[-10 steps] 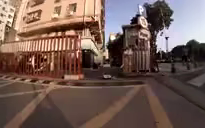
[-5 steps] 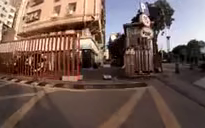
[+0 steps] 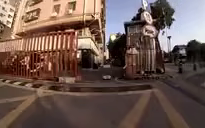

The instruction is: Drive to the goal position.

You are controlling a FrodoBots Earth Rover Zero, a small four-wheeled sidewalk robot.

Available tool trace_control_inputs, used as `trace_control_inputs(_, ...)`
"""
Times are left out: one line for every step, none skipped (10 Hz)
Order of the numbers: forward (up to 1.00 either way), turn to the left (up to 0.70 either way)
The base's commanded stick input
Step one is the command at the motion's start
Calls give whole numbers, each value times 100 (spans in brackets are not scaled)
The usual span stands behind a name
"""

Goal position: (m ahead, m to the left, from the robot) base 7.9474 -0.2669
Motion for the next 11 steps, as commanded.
trace_control_inputs(45,0)
trace_control_inputs(45,0)
trace_control_inputs(45,0)
trace_control_inputs(45,0)
trace_control_inputs(45,0)
trace_control_inputs(45,0)
trace_control_inputs(45,0)
trace_control_inputs(45,0)
trace_control_inputs(45,0)
trace_control_inputs(45,0)
trace_control_inputs(45,0)
